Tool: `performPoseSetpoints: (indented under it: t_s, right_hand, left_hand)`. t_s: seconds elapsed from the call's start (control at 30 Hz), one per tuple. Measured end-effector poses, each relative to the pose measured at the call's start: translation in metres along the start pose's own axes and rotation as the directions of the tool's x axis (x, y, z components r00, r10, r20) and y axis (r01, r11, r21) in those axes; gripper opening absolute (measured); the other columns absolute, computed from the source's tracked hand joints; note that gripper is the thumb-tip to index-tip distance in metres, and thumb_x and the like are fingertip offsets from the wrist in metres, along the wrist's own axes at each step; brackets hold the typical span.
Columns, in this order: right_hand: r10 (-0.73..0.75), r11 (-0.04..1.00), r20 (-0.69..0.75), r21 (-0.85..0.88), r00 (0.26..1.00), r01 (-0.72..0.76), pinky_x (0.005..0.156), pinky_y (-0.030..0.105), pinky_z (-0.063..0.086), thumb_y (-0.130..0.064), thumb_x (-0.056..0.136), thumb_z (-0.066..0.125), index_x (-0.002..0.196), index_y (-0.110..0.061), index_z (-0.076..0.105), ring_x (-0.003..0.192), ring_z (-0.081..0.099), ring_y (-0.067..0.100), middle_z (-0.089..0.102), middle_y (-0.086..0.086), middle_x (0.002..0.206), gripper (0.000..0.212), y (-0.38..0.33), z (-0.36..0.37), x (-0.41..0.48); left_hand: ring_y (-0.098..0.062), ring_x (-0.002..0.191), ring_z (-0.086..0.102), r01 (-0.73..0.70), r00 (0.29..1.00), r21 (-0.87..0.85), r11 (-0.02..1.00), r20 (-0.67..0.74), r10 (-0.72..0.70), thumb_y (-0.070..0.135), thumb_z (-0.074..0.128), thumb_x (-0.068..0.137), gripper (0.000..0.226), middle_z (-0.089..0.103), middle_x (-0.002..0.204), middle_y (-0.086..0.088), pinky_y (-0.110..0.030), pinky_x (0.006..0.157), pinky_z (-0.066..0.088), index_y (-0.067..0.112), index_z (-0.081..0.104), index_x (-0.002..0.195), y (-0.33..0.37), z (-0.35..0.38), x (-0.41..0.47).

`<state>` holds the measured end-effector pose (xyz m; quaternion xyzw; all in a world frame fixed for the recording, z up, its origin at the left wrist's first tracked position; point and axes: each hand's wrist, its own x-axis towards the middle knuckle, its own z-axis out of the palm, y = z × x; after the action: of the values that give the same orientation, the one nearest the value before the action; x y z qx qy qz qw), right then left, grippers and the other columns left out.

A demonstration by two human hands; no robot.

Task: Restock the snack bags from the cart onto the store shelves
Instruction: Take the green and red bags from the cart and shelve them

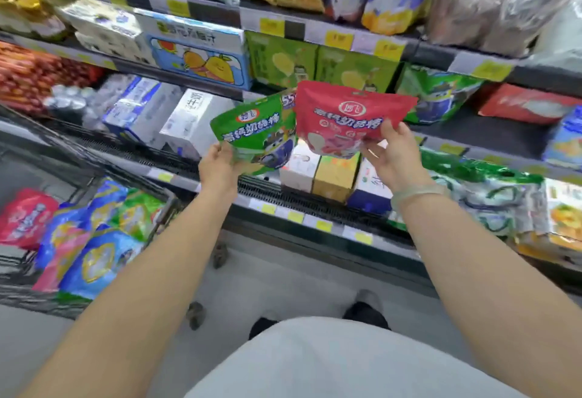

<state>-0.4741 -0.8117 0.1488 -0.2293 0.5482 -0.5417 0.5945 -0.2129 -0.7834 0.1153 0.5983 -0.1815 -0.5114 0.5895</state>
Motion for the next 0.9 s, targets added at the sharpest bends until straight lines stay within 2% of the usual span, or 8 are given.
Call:
performPoseSetpoints:
  t_s: [0.1, 0.23, 0.33, 0.4, 0.5, 0.6, 0.77, 0.9]
  right_hand:
    - [-0.006, 0.999, -0.051, 0.051, 0.999, 0.009, 0.076, 0.033, 0.048, -0.023, 0.100, 0.041, 0.084, -0.022, 0.049, 0.068, 0.051, 0.018, 0.055, 0.000, 0.080, 0.018, -0.021, -0.057, 0.011]
    - [-0.023, 0.996, -0.114, 0.082, 0.993, 0.032, 0.073, 0.033, 0.053, -0.022, 0.100, 0.041, 0.087, -0.022, 0.049, 0.070, 0.051, 0.018, 0.056, -0.001, 0.083, 0.016, -0.048, -0.136, 0.027]
    - [-0.018, 0.993, -0.158, 0.115, 0.987, 0.036, 0.093, 0.045, 0.047, -0.020, 0.100, 0.042, 0.086, -0.022, 0.048, 0.083, 0.050, 0.023, 0.055, -0.001, 0.084, 0.016, -0.058, -0.193, 0.035]
    - [-0.008, 0.988, -0.183, 0.147, 0.983, 0.035, 0.097, 0.046, 0.045, -0.020, 0.100, 0.041, 0.086, -0.021, 0.048, 0.092, 0.052, 0.026, 0.057, -0.001, 0.088, 0.016, -0.063, -0.222, 0.036]
    - [0.003, 0.985, -0.222, 0.169, 0.975, 0.036, 0.086, 0.040, 0.051, -0.021, 0.100, 0.041, 0.088, -0.022, 0.048, 0.087, 0.059, 0.022, 0.059, -0.002, 0.094, 0.014, -0.067, -0.253, 0.040]
    - [0.043, 0.978, -0.247, 0.209, 0.968, 0.010, 0.076, 0.035, 0.053, -0.021, 0.099, 0.043, 0.091, -0.022, 0.050, 0.092, 0.061, 0.023, 0.060, 0.001, 0.101, 0.011, -0.067, -0.273, 0.048]
    - [0.066, 0.966, -0.252, 0.258, 0.965, 0.001, 0.085, 0.039, 0.053, -0.021, 0.098, 0.045, 0.095, -0.020, 0.053, 0.101, 0.060, 0.028, 0.061, 0.003, 0.103, 0.009, -0.065, -0.284, 0.067]
    - [0.047, 0.972, -0.225, 0.234, 0.973, 0.007, 0.079, 0.035, 0.052, -0.020, 0.098, 0.045, 0.091, -0.019, 0.051, 0.092, 0.060, 0.024, 0.060, 0.002, 0.093, 0.010, -0.068, -0.275, 0.087]
  left_hand:
    - [-0.013, 0.068, 0.057, -0.004, 0.997, 0.065, 0.998, 0.074, -0.001, 0.009, 0.039, 0.100, 0.029, 0.057, 0.075, 0.000, -0.034, 0.070, 0.048, 0.014, 0.046, 0.073, -0.019, 0.055, -0.008]
    - [0.004, 0.038, 0.050, -0.007, 0.993, 0.131, 0.991, 0.122, -0.009, 0.008, 0.037, 0.100, 0.034, 0.053, 0.040, 0.015, -0.027, 0.060, 0.044, 0.015, 0.041, 0.068, -0.051, 0.135, -0.023]
    - [0.005, 0.040, 0.055, -0.010, 0.987, 0.137, 0.991, 0.161, -0.012, 0.007, 0.037, 0.100, 0.032, 0.058, 0.046, 0.015, -0.021, 0.049, 0.049, 0.015, 0.045, 0.071, -0.074, 0.192, -0.037]
    - [0.003, 0.046, 0.059, 0.007, 0.983, 0.124, 0.992, 0.180, -0.030, 0.006, 0.037, 0.100, 0.029, 0.060, 0.065, 0.006, -0.017, 0.043, 0.048, 0.015, 0.048, 0.075, -0.085, 0.222, -0.042]
    - [-0.007, 0.059, 0.060, 0.036, 0.982, 0.122, 0.992, 0.182, -0.058, 0.008, 0.040, 0.100, 0.027, 0.057, 0.073, 0.002, -0.018, 0.045, 0.049, 0.015, 0.050, 0.076, -0.096, 0.258, -0.045]
    - [0.000, 0.048, 0.062, 0.040, 0.969, 0.104, 0.994, 0.238, -0.064, 0.008, 0.039, 0.100, 0.027, 0.057, 0.072, 0.001, -0.018, 0.045, 0.049, 0.013, 0.048, 0.075, -0.101, 0.287, -0.042]
    - [-0.007, 0.064, 0.056, 0.041, 0.960, 0.112, 0.993, 0.270, -0.071, 0.009, 0.039, 0.100, 0.029, 0.055, 0.074, 0.001, -0.021, 0.055, 0.047, 0.014, 0.045, 0.072, -0.109, 0.324, -0.021]
    - [-0.010, 0.074, 0.049, 0.096, 0.969, 0.004, 0.995, 0.228, -0.094, 0.003, 0.042, 0.098, 0.025, 0.049, 0.079, -0.001, -0.023, 0.074, 0.047, 0.013, 0.046, 0.076, -0.111, 0.347, -0.004]
